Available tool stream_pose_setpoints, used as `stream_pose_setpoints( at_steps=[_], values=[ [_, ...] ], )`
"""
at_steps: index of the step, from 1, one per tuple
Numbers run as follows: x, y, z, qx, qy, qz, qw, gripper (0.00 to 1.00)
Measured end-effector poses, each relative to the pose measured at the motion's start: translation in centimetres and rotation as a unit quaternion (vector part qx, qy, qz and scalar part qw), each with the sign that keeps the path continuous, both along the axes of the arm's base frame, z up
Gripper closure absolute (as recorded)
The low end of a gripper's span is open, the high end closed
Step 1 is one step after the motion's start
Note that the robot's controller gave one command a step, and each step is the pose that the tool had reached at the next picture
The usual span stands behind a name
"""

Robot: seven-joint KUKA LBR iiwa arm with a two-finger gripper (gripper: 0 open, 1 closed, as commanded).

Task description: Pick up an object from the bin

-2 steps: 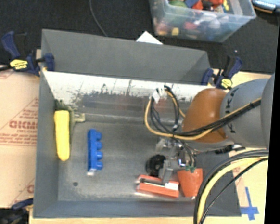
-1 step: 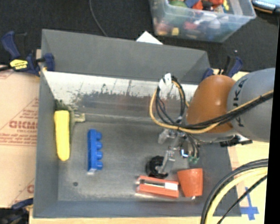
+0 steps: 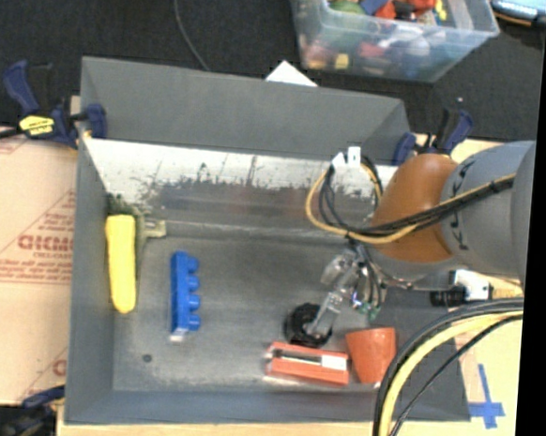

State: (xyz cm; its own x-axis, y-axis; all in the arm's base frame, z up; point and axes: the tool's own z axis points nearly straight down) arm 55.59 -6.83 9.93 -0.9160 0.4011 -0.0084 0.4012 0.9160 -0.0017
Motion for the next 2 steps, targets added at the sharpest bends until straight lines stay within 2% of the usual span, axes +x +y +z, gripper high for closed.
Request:
stream_pose_setpoints(
  at_steps=[1,2],
  values=[
    [-2.09,2.65,-2.47,-0.003,-0.0084,0.067,0.9977,0.0],
    [-1.78,2.69,-2.36,0.0,-0.0072,-0.084,0.9965,1.0]
  ],
)
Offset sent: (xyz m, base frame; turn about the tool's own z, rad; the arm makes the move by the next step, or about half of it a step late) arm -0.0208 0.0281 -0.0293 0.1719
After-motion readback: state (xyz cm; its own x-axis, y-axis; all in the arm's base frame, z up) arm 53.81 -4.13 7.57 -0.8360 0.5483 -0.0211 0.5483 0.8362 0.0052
